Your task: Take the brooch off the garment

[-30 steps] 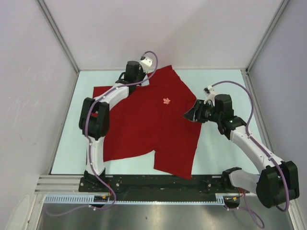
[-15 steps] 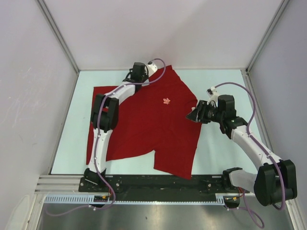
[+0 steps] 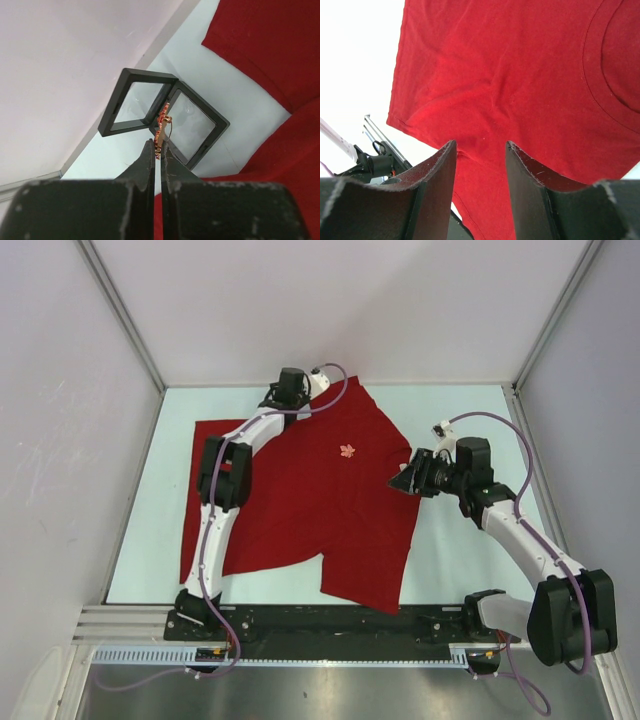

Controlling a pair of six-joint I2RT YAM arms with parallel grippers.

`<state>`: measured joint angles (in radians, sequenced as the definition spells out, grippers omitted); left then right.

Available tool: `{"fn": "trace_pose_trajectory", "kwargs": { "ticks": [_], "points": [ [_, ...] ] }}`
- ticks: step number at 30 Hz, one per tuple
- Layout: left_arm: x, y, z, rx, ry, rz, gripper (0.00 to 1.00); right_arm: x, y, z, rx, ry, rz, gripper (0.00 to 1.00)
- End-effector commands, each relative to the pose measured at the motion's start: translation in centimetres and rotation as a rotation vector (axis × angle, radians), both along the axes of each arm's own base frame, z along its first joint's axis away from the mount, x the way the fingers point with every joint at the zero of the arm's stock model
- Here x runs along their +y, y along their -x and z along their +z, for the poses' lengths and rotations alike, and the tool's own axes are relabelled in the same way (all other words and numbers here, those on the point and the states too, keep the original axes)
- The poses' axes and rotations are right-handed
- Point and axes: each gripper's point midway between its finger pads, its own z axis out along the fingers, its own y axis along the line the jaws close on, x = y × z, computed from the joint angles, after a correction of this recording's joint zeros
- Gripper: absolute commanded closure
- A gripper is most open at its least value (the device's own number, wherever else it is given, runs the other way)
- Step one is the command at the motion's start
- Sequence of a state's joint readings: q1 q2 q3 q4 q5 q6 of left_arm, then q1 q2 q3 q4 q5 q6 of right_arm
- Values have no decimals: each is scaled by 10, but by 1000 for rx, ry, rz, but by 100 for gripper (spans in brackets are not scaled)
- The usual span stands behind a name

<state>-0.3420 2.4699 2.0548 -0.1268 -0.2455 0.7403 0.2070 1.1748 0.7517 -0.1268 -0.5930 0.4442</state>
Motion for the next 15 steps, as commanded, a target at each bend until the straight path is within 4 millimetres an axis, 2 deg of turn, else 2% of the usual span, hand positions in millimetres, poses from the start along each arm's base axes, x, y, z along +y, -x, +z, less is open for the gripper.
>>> {"fn": "trace_pose_trajectory", "kwargs": {
  "ticks": [1, 8, 15],
  "points": [
    [8, -13, 20, -54, -50, 17, 100, 1, -4, 6, -22, -24, 5, 52],
    [17, -18, 26, -79, -67, 45, 100, 1, -5, 5, -17, -28, 7, 52],
    [22, -21, 18, -69, -91, 43, 100, 1, -5, 4, -19, -31, 7, 52]
  ]
}}
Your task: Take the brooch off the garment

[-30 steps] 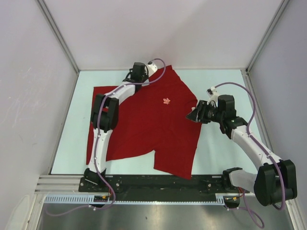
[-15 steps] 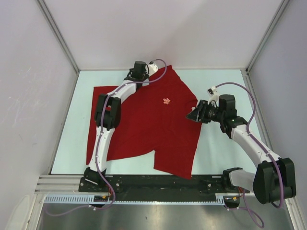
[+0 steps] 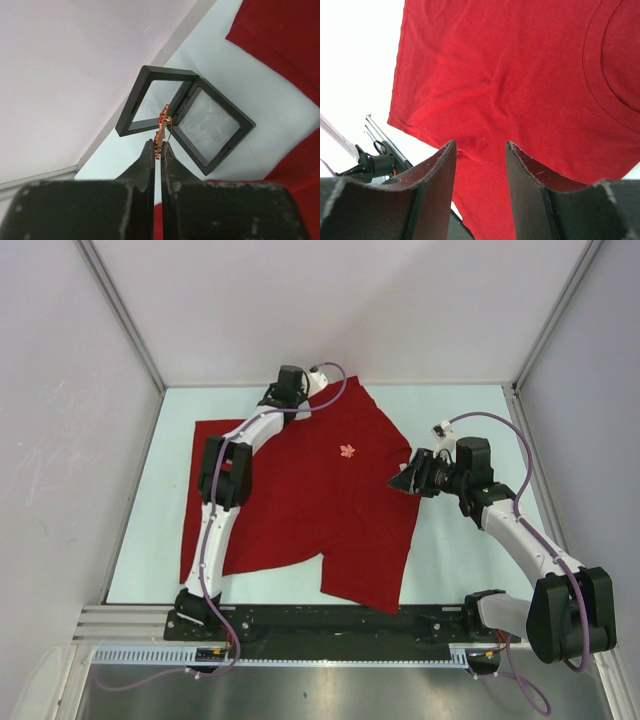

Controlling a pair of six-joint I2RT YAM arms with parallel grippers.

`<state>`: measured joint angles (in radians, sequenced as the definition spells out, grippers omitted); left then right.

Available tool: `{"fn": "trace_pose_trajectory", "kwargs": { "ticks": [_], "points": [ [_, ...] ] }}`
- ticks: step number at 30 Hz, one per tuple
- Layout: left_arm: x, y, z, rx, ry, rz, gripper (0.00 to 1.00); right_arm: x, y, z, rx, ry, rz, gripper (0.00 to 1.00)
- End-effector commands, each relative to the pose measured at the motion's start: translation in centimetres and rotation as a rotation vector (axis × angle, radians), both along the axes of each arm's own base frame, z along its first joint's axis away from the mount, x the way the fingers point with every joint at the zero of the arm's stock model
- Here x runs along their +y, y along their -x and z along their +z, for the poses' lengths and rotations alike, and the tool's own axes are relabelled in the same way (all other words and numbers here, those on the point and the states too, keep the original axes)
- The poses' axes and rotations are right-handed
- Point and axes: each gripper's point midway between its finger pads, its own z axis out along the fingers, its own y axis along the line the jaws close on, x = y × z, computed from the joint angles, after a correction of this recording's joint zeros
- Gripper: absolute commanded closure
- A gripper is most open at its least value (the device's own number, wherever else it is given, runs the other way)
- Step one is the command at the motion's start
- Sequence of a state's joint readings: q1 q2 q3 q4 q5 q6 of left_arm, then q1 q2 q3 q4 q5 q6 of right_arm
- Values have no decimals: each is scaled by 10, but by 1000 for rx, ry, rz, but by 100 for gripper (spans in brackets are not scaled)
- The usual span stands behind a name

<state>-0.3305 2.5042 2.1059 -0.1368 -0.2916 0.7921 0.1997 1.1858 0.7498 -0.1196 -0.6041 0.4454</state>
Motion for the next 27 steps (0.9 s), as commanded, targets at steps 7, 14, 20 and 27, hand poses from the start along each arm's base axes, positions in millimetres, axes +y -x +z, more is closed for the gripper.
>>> {"fn": "trace_pose_trajectory", "kwargs": {
  "ticks": [7, 14, 20, 27],
  "points": [
    [10, -16, 17, -70, -45, 21, 100, 2, -4, 2, -16, -25, 6, 52],
    [8, -19, 17, -79, -44, 19, 100, 1, -3, 2, -16, -30, 7, 52],
    [7, -19, 15, -77, -46, 15, 100, 1, -4, 1, -12, -32, 5, 52],
    [6, -20, 14, -79, -52, 12, 99, 1, -4, 1, -7, -39, 4, 52]
  ]
}}
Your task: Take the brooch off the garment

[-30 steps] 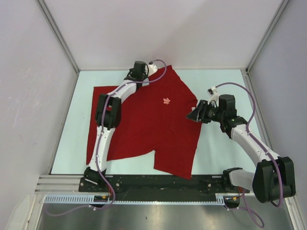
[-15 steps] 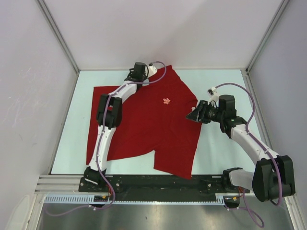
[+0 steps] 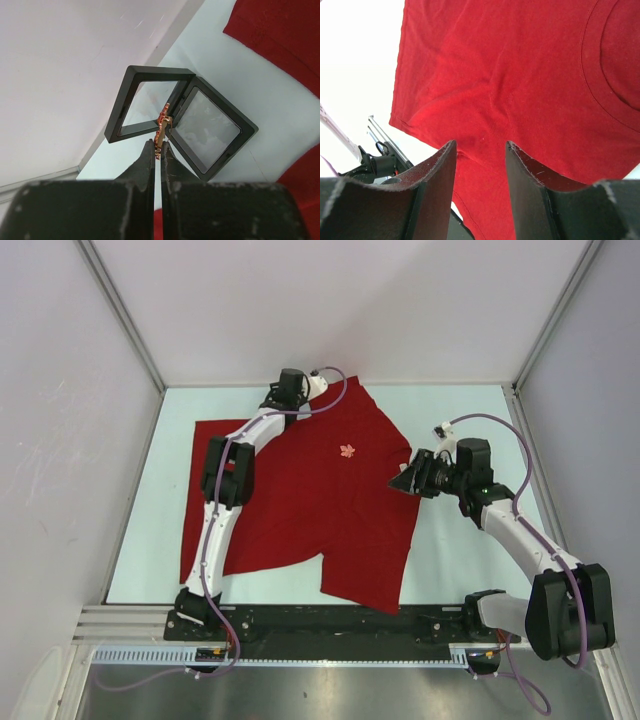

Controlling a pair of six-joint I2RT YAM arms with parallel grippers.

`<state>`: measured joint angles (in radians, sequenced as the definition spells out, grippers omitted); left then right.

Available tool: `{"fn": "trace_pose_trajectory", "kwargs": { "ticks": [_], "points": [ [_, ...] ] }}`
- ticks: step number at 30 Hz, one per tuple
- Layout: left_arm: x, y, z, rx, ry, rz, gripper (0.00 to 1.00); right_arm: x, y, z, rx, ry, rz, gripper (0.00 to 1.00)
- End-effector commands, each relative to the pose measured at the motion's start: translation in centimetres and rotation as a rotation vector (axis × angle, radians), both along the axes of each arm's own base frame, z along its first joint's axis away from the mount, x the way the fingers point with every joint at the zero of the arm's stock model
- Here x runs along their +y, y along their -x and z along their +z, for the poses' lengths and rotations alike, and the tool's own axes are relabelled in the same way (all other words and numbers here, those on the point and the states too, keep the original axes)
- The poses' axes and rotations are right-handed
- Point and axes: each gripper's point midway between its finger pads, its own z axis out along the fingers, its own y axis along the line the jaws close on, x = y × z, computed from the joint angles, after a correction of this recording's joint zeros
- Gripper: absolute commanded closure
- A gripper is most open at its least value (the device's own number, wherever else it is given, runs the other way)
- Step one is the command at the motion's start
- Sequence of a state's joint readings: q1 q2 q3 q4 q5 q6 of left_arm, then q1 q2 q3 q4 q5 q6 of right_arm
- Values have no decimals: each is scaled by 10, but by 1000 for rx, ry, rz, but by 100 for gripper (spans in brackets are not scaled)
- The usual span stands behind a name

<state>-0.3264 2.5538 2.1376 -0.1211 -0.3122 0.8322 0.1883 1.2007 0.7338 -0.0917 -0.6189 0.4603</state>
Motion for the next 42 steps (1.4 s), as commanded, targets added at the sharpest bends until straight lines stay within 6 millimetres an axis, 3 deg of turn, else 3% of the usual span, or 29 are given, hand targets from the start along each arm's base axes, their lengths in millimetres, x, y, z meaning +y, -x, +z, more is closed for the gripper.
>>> {"fn": "trace_pose_trajectory", "kwargs": {
  "ticks": [1, 18, 23, 27, 33, 34, 37, 40, 41, 42],
  "points": [
    [0, -13, 26, -77, -5, 7, 99, 2, -3, 5, -20, -22, 10, 52],
    [-5, -13, 20, -72, -15, -3, 96, 2, -3, 3, -15, -32, 13, 52],
    [-6, -12, 18, -72, -1, 4, 79, 3, -3, 1, -11, -35, 14, 52],
    [-8, -10, 21, -68, 15, 4, 74, 3, -1, -2, -2, -36, 16, 52],
    [-14, -2, 34, -68, 81, 4, 66, 4, 0, -2, 1, -46, 20, 52],
    [-17, 0, 48, -86, 106, -1, 64, 4, 0, -2, 1, -46, 19, 52],
    [-22, 7, 59, -77, 157, -1, 56, 4, 1, -1, 1, -53, 20, 52],
    [-31, 19, 64, -34, 233, -17, 50, 5, 1, -3, 12, -57, 20, 52],
    [-38, 27, 80, -27, 274, -50, 50, 5, 1, -3, 13, -58, 21, 52],
    [-41, 34, 81, -7, 302, -55, 49, 6, 1, -5, 20, -60, 21, 52]
  ]
}}
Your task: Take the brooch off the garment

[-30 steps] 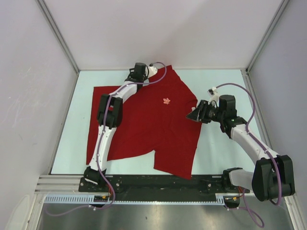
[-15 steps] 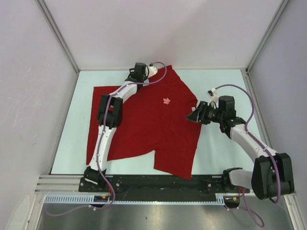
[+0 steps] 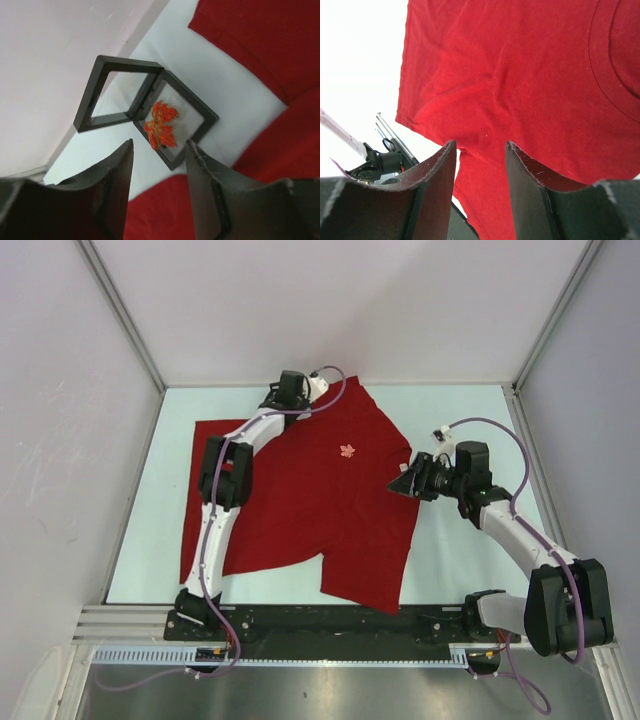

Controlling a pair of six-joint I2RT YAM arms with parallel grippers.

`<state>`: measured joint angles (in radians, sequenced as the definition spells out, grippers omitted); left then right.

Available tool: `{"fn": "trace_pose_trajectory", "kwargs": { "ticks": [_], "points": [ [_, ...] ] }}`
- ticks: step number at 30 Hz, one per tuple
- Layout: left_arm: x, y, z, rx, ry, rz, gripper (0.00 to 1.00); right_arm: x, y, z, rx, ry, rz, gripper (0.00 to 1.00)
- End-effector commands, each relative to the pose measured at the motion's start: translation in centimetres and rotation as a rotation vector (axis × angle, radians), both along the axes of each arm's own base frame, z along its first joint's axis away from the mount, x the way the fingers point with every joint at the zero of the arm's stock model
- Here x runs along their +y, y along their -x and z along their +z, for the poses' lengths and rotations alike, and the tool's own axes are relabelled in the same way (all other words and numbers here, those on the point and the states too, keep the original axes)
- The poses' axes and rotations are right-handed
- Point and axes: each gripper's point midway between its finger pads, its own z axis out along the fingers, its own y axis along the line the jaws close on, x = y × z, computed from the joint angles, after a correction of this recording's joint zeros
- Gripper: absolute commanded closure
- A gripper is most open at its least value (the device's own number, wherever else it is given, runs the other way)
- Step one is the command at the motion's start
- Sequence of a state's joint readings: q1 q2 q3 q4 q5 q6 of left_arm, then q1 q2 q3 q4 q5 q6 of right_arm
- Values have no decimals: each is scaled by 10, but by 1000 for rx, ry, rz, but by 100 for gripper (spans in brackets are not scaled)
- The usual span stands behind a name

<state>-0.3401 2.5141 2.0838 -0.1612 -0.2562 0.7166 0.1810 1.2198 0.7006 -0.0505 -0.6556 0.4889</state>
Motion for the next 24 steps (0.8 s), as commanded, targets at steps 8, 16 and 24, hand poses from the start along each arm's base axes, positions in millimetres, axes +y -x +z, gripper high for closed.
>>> {"fn": "trace_pose_trajectory", "kwargs": {
  "ticks": [8, 16, 24],
  "points": [
    [-67, 95, 158, 78, 728, -25, 48, 23, -36, 8, -84, -65, -61, 52],
    [-145, 184, 111, 383, 1104, -83, 62, 73, -109, -6, -97, -121, -150, 58],
    [-170, 174, 67, 468, 1171, -27, 72, 82, -179, -31, -117, -153, -231, 65]
  ]
}}
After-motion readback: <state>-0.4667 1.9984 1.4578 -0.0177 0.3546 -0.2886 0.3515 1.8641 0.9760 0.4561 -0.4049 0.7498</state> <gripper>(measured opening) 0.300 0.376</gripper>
